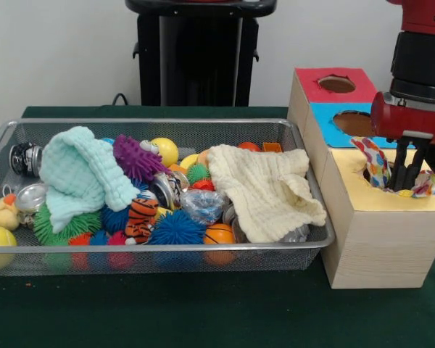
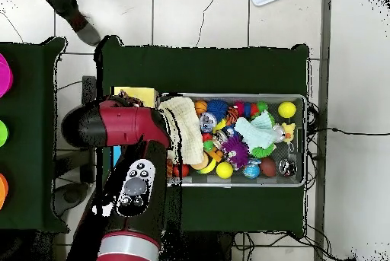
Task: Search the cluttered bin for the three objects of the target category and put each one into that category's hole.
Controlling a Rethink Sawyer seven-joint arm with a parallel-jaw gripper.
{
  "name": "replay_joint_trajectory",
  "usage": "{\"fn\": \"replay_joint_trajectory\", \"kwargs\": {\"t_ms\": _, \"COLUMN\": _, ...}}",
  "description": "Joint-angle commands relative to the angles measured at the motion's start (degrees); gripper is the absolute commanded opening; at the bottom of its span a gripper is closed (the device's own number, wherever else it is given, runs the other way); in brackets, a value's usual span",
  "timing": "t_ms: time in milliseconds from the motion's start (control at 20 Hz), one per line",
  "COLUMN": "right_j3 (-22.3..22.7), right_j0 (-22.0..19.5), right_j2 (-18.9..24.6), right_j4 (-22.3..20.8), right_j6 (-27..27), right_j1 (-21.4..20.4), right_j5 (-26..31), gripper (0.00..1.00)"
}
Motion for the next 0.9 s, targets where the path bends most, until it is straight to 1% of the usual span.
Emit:
{"fn": "replay_joint_trajectory", "kwargs": {"t_ms": 50, "right_j3": -0.51, "right_j0": -3.24, "right_j2": 1.42, "right_j4": -4.21, "right_j6": 7.78, "right_j1": 16.53, "right_j5": -12.73, "gripper": 0.0}}
{"fn": "replay_joint_trajectory", "kwargs": {"t_ms": 150, "right_j3": -0.83, "right_j0": -3.17, "right_j2": 0.95, "right_j4": -4.24, "right_j6": 7.77, "right_j1": 16.99, "right_j5": -12.6, "gripper": 0.0}}
{"fn": "replay_joint_trajectory", "kwargs": {"t_ms": 450, "right_j3": -0.58, "right_j0": -4.15, "right_j2": 2.04, "right_j4": -4.53, "right_j6": 6.62, "right_j1": 17.08, "right_j5": -12.87, "gripper": 0.0}}
{"fn": "replay_joint_trajectory", "kwargs": {"t_ms": 600, "right_j3": -0.33, "right_j0": -4.01, "right_j2": 1.92, "right_j4": -4.22, "right_j6": 7.13, "right_j1": 17.17, "right_j5": -12.75, "gripper": 0.0}}
{"fn": "replay_joint_trajectory", "kwargs": {"t_ms": 900, "right_j3": 3.03, "right_j0": -4.42, "right_j2": 2.92, "right_j4": -4.81, "right_j6": 6.05, "right_j1": 14.37, "right_j5": -10.66, "gripper": 0.0}}
